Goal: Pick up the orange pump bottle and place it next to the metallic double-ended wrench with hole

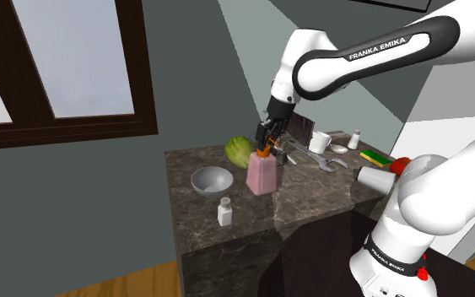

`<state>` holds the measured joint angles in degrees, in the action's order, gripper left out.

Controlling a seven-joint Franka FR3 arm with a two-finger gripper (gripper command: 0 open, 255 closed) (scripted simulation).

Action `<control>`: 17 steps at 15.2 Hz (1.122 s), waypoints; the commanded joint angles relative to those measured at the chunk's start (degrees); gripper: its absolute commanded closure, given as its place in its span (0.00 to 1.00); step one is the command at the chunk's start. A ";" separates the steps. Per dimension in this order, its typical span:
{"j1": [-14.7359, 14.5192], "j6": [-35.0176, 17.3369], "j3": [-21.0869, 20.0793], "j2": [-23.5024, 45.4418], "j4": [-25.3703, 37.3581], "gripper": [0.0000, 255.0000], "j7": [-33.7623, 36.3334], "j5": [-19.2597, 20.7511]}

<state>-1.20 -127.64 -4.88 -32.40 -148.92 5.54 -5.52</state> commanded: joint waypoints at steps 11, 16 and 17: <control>0.24 9.97 0.43 -2.05 7.90 1.00 0.35 0.54; 0.33 13.89 0.58 -2.28 11.59 1.00 0.51 0.73; 0.34 14.66 0.61 -2.29 12.35 1.00 0.54 0.77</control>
<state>-0.92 -113.83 -4.38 -34.91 -137.61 6.14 -4.83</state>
